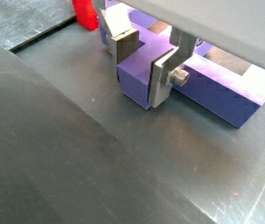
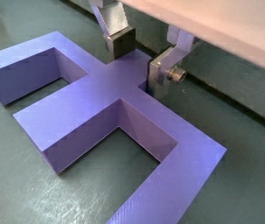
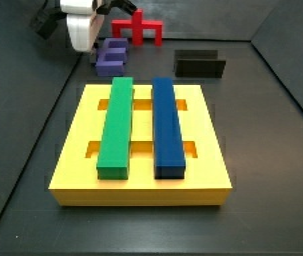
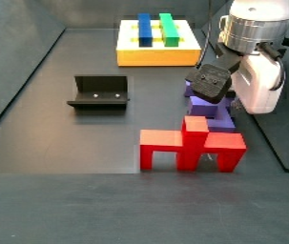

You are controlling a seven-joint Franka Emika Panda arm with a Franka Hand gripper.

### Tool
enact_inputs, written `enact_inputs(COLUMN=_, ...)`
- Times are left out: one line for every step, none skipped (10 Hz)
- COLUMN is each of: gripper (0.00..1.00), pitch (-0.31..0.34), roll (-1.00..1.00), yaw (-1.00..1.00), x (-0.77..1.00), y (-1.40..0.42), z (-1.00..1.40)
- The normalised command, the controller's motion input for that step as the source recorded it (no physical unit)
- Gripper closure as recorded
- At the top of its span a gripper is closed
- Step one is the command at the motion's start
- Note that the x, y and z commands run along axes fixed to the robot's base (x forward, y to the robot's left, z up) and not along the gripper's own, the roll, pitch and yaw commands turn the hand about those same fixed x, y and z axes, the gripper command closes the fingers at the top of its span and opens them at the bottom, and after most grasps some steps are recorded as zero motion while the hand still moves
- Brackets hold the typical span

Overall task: Pick up the purple object. Move up. Place the purple object on the fixture. Regrasp the purple object. Move to above the board. Insert the purple object.
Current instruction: Pick up the purple object, then move up.

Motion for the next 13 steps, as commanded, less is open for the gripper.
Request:
enact_inputs(gripper=1.0, pitch=0.0, roll=0.0, yaw=0.0, x=0.0, y=0.0, z=0.0)
enact_inputs(gripper=1.0, pitch=0.0, roll=0.0, yaw=0.0, x=0.0, y=0.0, z=0.0)
enact_inputs(gripper=1.0, pitch=0.0, roll=0.0, yaw=0.0, x=0.0, y=0.0, z=0.0)
enact_inputs(gripper=1.0, pitch=0.0, roll=0.0, yaw=0.0, x=0.0, y=0.0, z=0.0)
enact_inputs(gripper=1.0, pitch=0.0, roll=0.0, yaw=0.0, x=0.0, y=0.0, z=0.0)
enact_inputs(gripper=1.0, pitch=0.0, roll=0.0, yaw=0.0, x=0.0, y=0.0, z=0.0)
enact_inputs(gripper=1.0, pitch=0.0, roll=0.0, yaw=0.0, x=0.0, y=0.0, z=0.0)
enact_inputs(gripper=1.0, pitch=0.0, roll=0.0, yaw=0.0, x=0.0, y=0.0, z=0.0)
enact_inputs(gripper=1.0, pitch=0.0, roll=0.0, yaw=0.0, x=0.0, y=0.0, z=0.0)
enact_inputs(gripper=1.0, pitch=0.0, roll=0.0, yaw=0.0, x=0.0, y=0.0, z=0.0)
enact_inputs(gripper=1.0, pitch=0.0, roll=0.0, yaw=0.0, x=0.0, y=0.0, z=0.0)
enact_inputs(gripper=1.0, pitch=0.0, roll=0.0, yaw=0.0, x=0.0, y=0.0, z=0.83)
enact_inputs(gripper=1.0, pitch=0.01, roll=0.0, yaw=0.02, x=-0.02, y=0.02, z=0.82)
